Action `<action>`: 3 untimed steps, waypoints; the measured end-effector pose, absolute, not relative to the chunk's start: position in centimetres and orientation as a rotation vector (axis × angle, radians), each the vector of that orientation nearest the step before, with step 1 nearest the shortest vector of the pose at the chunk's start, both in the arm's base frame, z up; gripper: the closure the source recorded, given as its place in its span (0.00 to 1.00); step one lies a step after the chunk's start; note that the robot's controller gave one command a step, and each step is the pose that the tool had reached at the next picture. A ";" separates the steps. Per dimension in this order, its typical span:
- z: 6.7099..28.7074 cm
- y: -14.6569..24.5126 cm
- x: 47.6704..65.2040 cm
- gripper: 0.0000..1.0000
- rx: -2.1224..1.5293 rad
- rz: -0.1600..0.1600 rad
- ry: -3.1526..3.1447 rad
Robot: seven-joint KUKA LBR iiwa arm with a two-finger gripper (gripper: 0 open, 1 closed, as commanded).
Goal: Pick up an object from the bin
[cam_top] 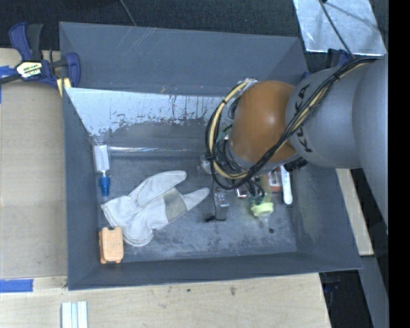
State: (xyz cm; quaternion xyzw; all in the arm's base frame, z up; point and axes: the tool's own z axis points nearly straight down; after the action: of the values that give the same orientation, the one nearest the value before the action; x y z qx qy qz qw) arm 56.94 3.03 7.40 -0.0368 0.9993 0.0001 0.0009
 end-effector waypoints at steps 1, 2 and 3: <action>8.0 8.4 58.3 1.00 -0.176 0.001 3.133; 8.0 8.4 58.3 1.00 -0.176 0.002 3.133; 26.6 3.2 57.8 1.00 -0.246 -0.002 3.119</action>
Offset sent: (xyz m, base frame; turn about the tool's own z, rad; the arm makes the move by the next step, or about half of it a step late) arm 0.0000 0.0000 0.0000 0.0000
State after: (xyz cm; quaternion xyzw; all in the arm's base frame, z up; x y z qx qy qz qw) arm 57.80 3.16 26.56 -0.0787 0.9969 -0.0007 0.0065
